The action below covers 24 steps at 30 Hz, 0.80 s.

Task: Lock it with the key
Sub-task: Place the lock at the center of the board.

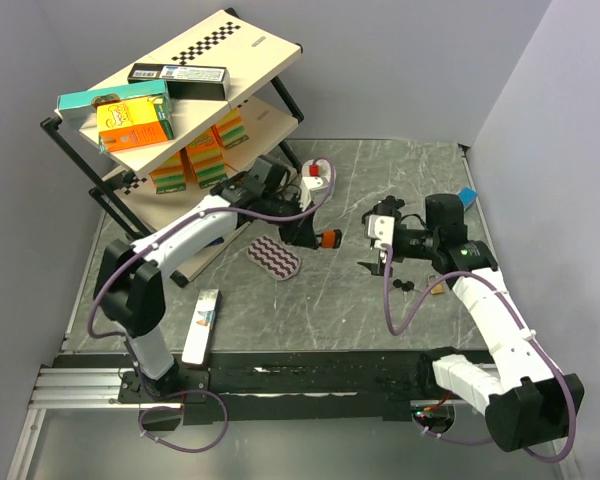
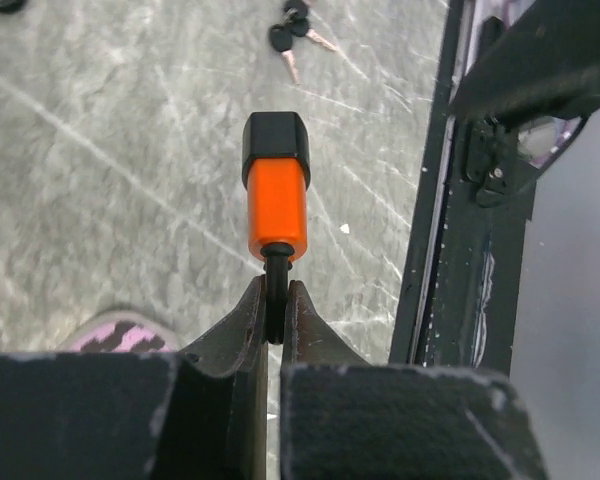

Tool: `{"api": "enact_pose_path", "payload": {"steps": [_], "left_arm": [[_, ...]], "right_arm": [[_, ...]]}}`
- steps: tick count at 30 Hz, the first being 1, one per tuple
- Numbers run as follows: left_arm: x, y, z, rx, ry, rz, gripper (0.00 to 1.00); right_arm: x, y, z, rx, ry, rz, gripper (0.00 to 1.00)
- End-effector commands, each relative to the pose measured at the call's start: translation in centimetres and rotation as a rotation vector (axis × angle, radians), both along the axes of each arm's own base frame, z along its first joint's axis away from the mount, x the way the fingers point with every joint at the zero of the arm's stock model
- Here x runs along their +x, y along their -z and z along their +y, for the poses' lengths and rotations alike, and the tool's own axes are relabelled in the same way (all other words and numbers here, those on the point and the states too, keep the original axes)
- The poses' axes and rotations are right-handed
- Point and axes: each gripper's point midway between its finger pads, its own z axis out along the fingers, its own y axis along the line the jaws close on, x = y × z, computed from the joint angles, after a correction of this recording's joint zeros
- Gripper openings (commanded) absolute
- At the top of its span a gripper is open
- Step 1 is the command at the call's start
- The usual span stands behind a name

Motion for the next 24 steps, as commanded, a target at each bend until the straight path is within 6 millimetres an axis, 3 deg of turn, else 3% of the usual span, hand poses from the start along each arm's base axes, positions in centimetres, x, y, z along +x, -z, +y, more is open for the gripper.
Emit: {"api": "enact_pose_path", "payload": {"steps": [1, 9, 13, 15, 22, 24], "left_arm": [[-1.2, -2.5, -1.6, -0.051, 0.099, 0.022, 0.01], [-1.0, -4.9, -3.4, -0.115, 0.079, 0.155, 0.01], [-0.6, -5.0, -3.6, -0.113, 0.063, 0.157, 0.01], [-0.8, -5.1, -3.6, -0.108, 0.043, 0.189, 0.01], [-0.9, -5.0, -3.8, -0.100, 0.032, 0.221, 0.01], [-0.8, -4.9, -3.8, -0.094, 0.024, 0.224, 0.01]], "right_arm": [[-0.4, -1.3, 1.3, -0.009, -0.087, -0.144, 0.99], [0.4, 0.1, 2.3, -0.055, -0.095, -0.241, 0.98], [1.5, 1.0, 3.1, -0.072, -0.062, -0.285, 0.95], [2.4, 0.4, 3.5, -0.070, -0.030, -0.333, 0.94], [2.9, 0.5, 4.3, -0.080, -0.033, -0.367, 0.89], [3.1, 0.5, 4.6, -0.083, -0.037, -0.370, 0.83]]}}
